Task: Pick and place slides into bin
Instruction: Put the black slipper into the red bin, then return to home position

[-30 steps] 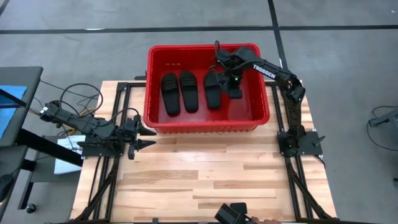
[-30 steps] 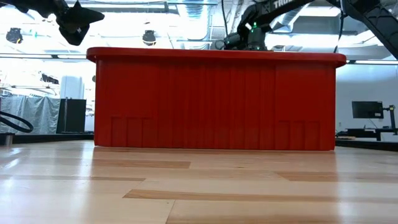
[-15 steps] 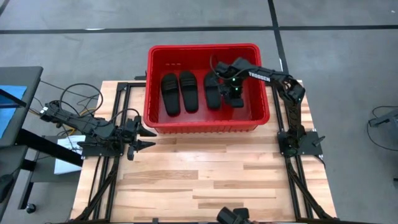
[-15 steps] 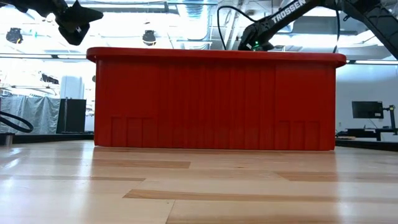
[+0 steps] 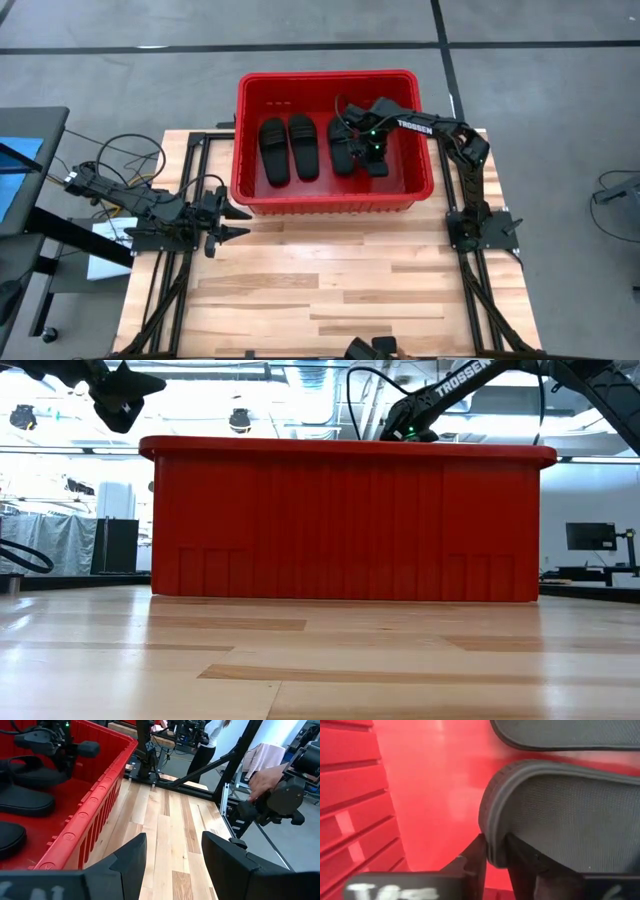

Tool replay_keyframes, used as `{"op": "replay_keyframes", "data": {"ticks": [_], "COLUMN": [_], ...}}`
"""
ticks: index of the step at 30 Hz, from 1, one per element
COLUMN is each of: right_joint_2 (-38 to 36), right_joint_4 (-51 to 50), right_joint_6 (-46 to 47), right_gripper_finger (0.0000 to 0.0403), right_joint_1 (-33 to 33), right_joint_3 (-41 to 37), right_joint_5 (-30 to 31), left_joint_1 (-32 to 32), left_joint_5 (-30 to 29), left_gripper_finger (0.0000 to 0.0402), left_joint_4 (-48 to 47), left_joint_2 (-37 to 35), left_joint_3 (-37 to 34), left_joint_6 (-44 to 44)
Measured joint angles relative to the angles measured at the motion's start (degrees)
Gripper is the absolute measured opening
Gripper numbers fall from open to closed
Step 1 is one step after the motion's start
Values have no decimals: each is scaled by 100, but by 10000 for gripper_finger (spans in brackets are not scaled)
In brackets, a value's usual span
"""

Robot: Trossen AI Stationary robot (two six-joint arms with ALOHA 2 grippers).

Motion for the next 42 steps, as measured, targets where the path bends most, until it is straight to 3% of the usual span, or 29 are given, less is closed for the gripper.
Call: {"op": "replay_keyframes", "data": {"ticks": [8,21,31,42], "right_joint_2": [0,0,-18,-22], "right_joint_4": [-26,-156,-611,-654], "right_joint_6": [285,438,497,799], "right_gripper_finger": [94,206,202,193], "right_joint_1": [0,24,-43,-364], "right_joint_3": [0,0,86,1094], "right_joint_5": [-4,93,636,638], "left_joint_1": [0,0,0,0], "left_joint_5": [-2,-4,-7,2], "left_gripper_finger": [181,181,181,181], "left_joint_4": [-2,-7,-9,-7], "left_joint_2": [0,0,0,0], "left_joint_3": [0,0,0,0], "left_joint_6": [0,-2,-7,-69]}}
